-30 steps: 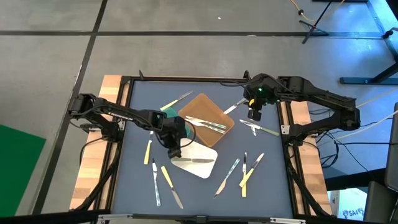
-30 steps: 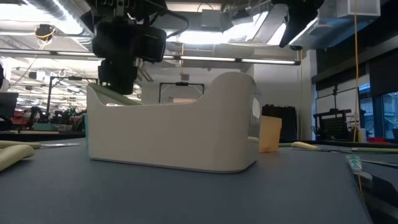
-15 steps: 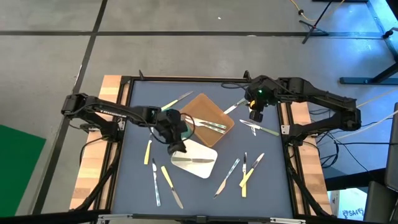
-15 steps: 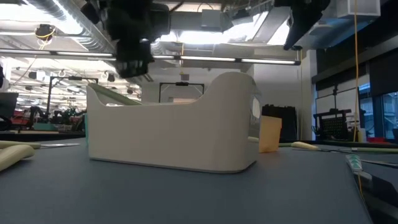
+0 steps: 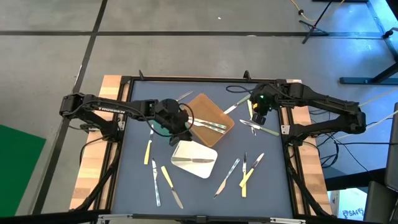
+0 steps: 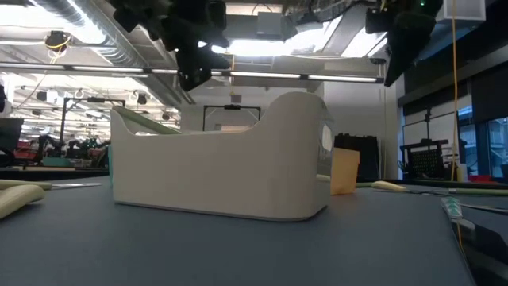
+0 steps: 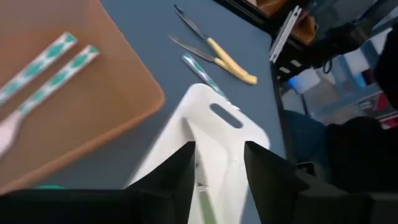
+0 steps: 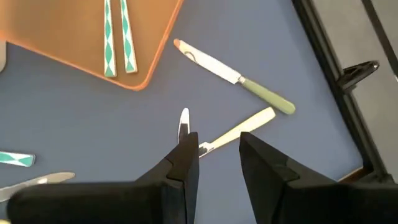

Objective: Sort silverware by color (type)
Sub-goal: Put the yellow table knife into the green bin

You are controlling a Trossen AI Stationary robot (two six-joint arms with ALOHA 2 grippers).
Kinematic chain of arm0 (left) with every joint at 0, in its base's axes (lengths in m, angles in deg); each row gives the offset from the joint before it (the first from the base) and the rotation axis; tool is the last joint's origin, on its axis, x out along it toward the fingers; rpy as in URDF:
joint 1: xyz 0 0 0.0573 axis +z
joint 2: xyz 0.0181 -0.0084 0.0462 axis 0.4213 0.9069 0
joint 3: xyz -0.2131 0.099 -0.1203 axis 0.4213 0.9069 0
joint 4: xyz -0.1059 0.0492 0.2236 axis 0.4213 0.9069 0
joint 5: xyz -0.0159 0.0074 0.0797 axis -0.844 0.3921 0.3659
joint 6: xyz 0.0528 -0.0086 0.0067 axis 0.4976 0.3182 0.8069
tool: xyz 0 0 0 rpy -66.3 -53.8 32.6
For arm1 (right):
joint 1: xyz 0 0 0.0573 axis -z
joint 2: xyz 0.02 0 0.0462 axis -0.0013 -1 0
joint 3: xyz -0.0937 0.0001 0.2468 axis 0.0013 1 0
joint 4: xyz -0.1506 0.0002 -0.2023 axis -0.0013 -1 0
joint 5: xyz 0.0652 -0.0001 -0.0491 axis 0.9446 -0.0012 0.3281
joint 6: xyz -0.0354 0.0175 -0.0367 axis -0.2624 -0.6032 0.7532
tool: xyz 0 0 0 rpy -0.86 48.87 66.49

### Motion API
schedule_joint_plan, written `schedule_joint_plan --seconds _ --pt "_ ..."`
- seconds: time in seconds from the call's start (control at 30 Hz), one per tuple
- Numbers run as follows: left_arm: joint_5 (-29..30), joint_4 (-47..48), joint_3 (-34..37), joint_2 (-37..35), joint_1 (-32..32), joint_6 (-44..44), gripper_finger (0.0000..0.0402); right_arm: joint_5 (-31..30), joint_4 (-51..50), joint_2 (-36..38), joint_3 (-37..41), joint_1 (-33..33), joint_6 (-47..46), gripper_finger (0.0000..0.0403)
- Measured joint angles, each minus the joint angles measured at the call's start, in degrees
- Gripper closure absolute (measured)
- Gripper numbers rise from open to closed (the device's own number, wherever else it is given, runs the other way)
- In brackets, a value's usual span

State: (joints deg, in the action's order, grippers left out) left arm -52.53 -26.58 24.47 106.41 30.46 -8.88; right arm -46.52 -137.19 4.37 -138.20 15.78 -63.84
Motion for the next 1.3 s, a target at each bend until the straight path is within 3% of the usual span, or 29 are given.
schedule_joint_plan --seconds 0.2,0.6,0.77,1.07,1.3 --pt "2.7 0.0 0.0 0.0 0.9 4.4 0.027 3.0 -0.3 0.2 4.3 -0.1 -0.4 0.0299" --pt "4.5 -0.4 0.0 0.0 0.8 7.7 0.027 2.6 0.7 0.2 12.2 -0.1 -2.8 0.0299" --pt "5.7 -0.5 0.0 0.0 0.8 7.7 0.027 0.4 5.4 0.2 14.5 0.4 -2.8 0.0299" --pt "5.7 -0.7 0.0 0.0 0.8 7.7 0.027 -0.1 18.6 -0.5 15.1 9.3 -6.7 0.0299" --pt "5.7 -0.7 0.0 0.0 0.8 7.7 0.027 -0.1 18.3 -2.1 15.1 17.8 -13.3 0.0299"
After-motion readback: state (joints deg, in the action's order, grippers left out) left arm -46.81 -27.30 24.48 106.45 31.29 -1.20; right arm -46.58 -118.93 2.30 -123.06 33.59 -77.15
